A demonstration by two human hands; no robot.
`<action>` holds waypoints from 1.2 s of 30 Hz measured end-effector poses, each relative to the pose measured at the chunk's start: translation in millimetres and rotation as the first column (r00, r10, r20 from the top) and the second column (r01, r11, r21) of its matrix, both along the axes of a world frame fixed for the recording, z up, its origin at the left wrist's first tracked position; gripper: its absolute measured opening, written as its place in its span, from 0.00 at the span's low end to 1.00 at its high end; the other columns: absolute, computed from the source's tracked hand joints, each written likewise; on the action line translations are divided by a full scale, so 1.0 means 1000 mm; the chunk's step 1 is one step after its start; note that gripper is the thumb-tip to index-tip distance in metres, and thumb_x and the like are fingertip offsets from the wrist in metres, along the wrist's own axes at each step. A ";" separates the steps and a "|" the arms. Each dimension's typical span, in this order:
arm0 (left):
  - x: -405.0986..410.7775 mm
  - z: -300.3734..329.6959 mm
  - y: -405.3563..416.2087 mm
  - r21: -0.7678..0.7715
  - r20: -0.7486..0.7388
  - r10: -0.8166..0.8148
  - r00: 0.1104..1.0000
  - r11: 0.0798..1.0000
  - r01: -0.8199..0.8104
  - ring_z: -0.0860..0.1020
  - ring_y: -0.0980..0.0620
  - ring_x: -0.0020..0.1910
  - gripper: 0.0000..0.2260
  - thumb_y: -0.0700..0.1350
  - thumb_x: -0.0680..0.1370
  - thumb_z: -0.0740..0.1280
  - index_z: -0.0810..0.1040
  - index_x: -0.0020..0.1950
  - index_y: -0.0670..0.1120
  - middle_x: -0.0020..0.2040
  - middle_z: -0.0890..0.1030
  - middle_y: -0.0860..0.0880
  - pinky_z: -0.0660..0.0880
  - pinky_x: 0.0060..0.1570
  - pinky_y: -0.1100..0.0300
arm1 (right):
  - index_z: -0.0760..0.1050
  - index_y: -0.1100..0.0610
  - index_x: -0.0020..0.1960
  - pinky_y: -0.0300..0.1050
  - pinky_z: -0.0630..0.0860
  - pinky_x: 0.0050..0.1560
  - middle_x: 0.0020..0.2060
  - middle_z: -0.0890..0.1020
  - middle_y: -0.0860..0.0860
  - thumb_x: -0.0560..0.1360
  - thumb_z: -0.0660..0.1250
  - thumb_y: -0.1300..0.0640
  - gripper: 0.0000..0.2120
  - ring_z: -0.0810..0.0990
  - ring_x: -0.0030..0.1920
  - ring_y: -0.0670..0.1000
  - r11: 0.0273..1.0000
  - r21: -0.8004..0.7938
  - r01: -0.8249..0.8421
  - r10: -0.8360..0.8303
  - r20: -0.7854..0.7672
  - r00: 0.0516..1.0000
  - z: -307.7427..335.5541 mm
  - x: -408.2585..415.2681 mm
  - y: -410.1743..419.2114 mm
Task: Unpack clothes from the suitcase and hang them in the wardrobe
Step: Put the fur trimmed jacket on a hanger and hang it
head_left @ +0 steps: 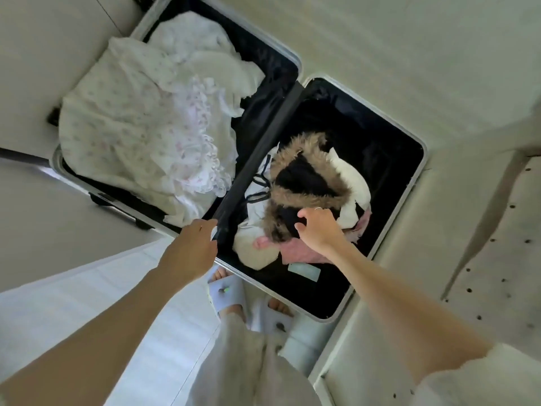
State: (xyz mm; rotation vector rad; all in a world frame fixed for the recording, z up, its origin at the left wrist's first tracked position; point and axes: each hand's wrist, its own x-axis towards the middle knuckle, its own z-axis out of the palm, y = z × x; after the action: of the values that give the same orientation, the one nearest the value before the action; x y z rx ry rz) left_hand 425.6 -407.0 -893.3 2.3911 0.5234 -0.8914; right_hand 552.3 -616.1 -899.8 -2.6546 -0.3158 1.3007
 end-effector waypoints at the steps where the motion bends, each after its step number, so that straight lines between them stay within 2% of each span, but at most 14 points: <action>1: 0.004 -0.016 -0.001 0.026 0.000 -0.031 1.000 0.999 0.031 0.63 0.44 0.69 0.22 0.43 0.80 0.57 0.58 0.74 0.44 0.72 0.63 0.44 0.66 0.63 0.53 | 0.64 0.58 0.71 0.50 0.65 0.66 0.68 0.69 0.58 0.80 0.59 0.54 0.21 0.62 0.70 0.58 0.999 0.021 0.033 -0.033 0.014 0.999 -0.016 0.007 0.004; 4: 0.012 -0.092 0.002 0.090 -0.006 -0.132 0.991 0.987 0.132 0.58 0.43 0.73 0.27 0.43 0.80 0.57 0.51 0.76 0.42 0.75 0.55 0.42 0.64 0.66 0.53 | 0.57 0.57 0.75 0.53 0.60 0.70 0.73 0.62 0.56 0.79 0.60 0.51 0.27 0.53 0.75 0.57 0.999 0.016 0.028 -0.029 0.064 0.998 -0.094 0.025 0.027; 7: 0.017 -0.136 0.003 0.121 0.019 -0.163 0.986 0.980 0.160 0.52 0.43 0.75 0.30 0.42 0.80 0.57 0.45 0.76 0.38 0.76 0.49 0.40 0.56 0.72 0.54 | 0.58 0.57 0.73 0.58 0.57 0.70 0.73 0.61 0.55 0.78 0.60 0.45 0.28 0.51 0.76 0.57 0.984 -0.171 -0.058 0.080 0.124 0.989 -0.138 0.035 0.038; 9: 0.016 -0.160 0.003 0.105 0.007 -0.147 0.989 0.984 0.146 0.51 0.43 0.75 0.30 0.42 0.80 0.56 0.42 0.75 0.36 0.77 0.47 0.40 0.55 0.72 0.55 | 0.64 0.58 0.69 0.58 0.56 0.70 0.69 0.67 0.57 0.78 0.60 0.46 0.25 0.59 0.73 0.58 0.950 -0.292 -0.108 0.156 0.146 0.977 -0.159 0.034 0.041; 11: 0.014 -0.167 0.002 0.084 -0.037 -0.134 0.990 0.987 0.137 0.51 0.43 0.75 0.31 0.43 0.80 0.55 0.41 0.75 0.36 0.77 0.47 0.40 0.58 0.72 0.54 | 0.67 0.59 0.64 0.55 0.60 0.69 0.61 0.74 0.57 0.78 0.59 0.51 0.18 0.70 0.65 0.58 0.942 -0.307 -0.136 0.198 0.182 0.963 -0.165 0.030 0.040; 14: 0.008 -0.158 0.003 -0.003 -0.112 -0.068 0.991 0.998 0.068 0.54 0.42 0.74 0.30 0.43 0.80 0.56 0.43 0.76 0.38 0.76 0.49 0.40 0.59 0.71 0.52 | 0.66 0.61 0.61 0.49 0.69 0.51 0.55 0.77 0.58 0.79 0.57 0.53 0.15 0.76 0.57 0.61 0.981 -0.184 -0.057 0.070 0.065 0.995 -0.154 0.025 0.040; 17: 0.007 -0.127 0.006 -0.055 -0.177 -0.051 0.983 0.998 0.041 0.60 0.44 0.71 0.27 0.42 0.81 0.55 0.47 0.76 0.41 0.75 0.54 0.44 0.63 0.67 0.55 | 0.68 0.60 0.58 0.48 0.71 0.42 0.50 0.78 0.58 0.79 0.57 0.53 0.13 0.77 0.50 0.61 0.986 -0.120 0.119 -0.126 -0.050 0.991 -0.122 0.024 0.034; 20: 0.014 -0.073 0.004 -0.067 -0.195 -0.035 0.980 0.998 0.023 0.62 0.46 0.70 0.24 0.42 0.81 0.53 0.50 0.76 0.43 0.74 0.58 0.45 0.65 0.65 0.54 | 0.69 0.57 0.53 0.45 0.72 0.36 0.42 0.78 0.55 0.77 0.58 0.55 0.07 0.77 0.41 0.58 0.981 -0.092 0.172 -0.181 -0.098 0.979 -0.072 0.030 0.021; 22: 0.025 -0.033 0.001 -0.073 -0.164 -0.036 0.986 0.997 0.025 0.64 0.45 0.69 0.24 0.42 0.81 0.53 0.52 0.76 0.43 0.72 0.61 0.44 0.65 0.64 0.54 | 0.69 0.56 0.49 0.42 0.69 0.31 0.36 0.77 0.53 0.77 0.58 0.55 0.04 0.78 0.38 0.57 0.989 -0.101 0.112 -0.126 -0.142 0.982 -0.030 0.036 0.014; 25: 0.042 0.031 -0.002 -0.073 -0.082 -0.074 0.994 0.995 0.068 0.69 0.45 0.65 0.20 0.42 0.81 0.54 0.59 0.73 0.43 0.68 0.66 0.44 0.68 0.61 0.54 | 0.72 0.58 0.55 0.43 0.69 0.32 0.43 0.81 0.55 0.77 0.60 0.55 0.09 0.76 0.35 0.54 0.989 -0.147 -0.011 -0.020 -0.209 0.978 0.035 0.045 0.005; 27: 0.054 0.079 -0.004 -0.063 -0.036 -0.087 0.996 0.994 0.084 0.73 0.45 0.57 0.14 0.42 0.80 0.54 0.69 0.64 0.43 0.62 0.71 0.44 0.72 0.55 0.52 | 0.70 0.56 0.41 0.42 0.63 0.29 0.34 0.76 0.53 0.76 0.60 0.59 0.05 0.69 0.30 0.51 0.987 -0.151 -0.059 0.025 -0.220 0.975 0.082 0.052 0.001; 29: 0.062 0.121 -0.005 -0.032 -0.008 -0.070 0.998 0.997 0.069 0.74 0.45 0.52 0.11 0.42 0.80 0.54 0.72 0.57 0.43 0.58 0.72 0.44 0.73 0.52 0.52 | 0.62 0.56 0.33 0.43 0.58 0.30 0.29 0.66 0.51 0.74 0.60 0.63 0.12 0.64 0.29 0.51 0.983 -0.161 -0.091 0.056 -0.212 0.976 0.125 0.056 0.003; 33: 0.050 0.210 -0.019 -0.003 0.046 -0.018 0.999 1.000 0.018 0.74 0.45 0.58 0.15 0.43 0.80 0.54 0.71 0.65 0.46 0.63 0.71 0.45 0.70 0.55 0.57 | 0.68 0.59 0.36 0.44 0.64 0.33 0.32 0.70 0.53 0.72 0.61 0.66 0.07 0.69 0.35 0.53 0.959 -0.156 -0.237 0.209 -0.178 0.962 0.232 0.050 0.004; 36: 0.033 0.267 -0.032 -0.052 0.059 0.011 0.998 0.999 -0.007 0.74 0.46 0.59 0.17 0.44 0.80 0.55 0.68 0.68 0.46 0.68 0.68 0.44 0.69 0.57 0.58 | 0.66 0.61 0.33 0.46 0.61 0.34 0.32 0.67 0.56 0.70 0.57 0.69 0.08 0.67 0.35 0.54 0.943 -0.130 -0.306 0.288 -0.139 0.947 0.311 0.041 0.007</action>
State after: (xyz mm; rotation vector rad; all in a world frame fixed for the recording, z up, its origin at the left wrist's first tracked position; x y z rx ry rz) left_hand 458.7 -438.9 -626.2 2.3589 0.4821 -0.8178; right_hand 593.1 -608.8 -589.3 -2.7146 -0.6491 1.6228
